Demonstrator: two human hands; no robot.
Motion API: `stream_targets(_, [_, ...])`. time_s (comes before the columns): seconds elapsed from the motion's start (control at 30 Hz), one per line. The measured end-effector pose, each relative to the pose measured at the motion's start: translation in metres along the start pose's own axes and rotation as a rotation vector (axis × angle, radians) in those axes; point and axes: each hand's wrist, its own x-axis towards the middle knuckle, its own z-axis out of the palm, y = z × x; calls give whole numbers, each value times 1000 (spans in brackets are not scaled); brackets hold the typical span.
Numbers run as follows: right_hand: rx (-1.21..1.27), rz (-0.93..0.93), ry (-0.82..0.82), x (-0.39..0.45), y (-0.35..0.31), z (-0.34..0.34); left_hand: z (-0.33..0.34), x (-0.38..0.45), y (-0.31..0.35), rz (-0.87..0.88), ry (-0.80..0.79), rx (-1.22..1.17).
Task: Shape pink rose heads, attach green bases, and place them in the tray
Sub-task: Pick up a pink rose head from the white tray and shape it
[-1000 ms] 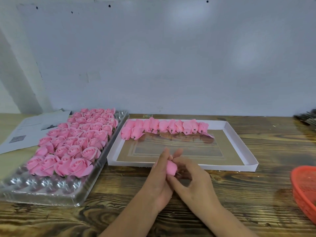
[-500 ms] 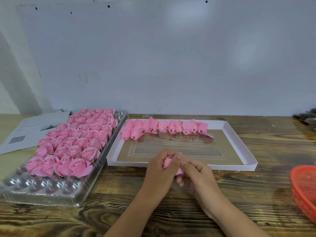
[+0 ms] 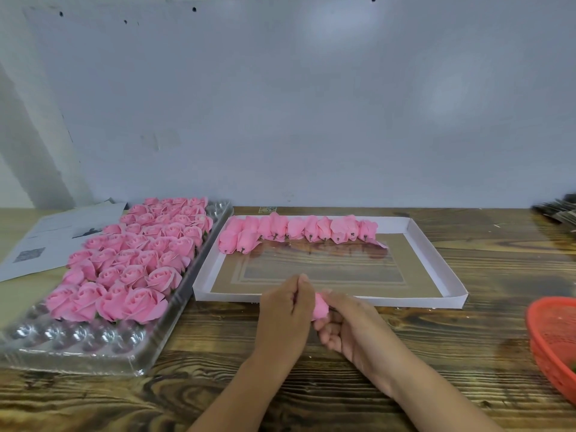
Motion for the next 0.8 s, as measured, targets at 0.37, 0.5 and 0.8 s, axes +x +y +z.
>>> stream_targets(0.37, [-431,-287,165,-3,6,4,4,1,-6,-153,-15,13])
stream_targets(0.5, [-358,-239,138,-2,5,2,5,-1,-6,-102,-7,42])
stream_targets(0.8, [-297,-182,87,0,8,-1,1,0,-4,-49,-12,38])
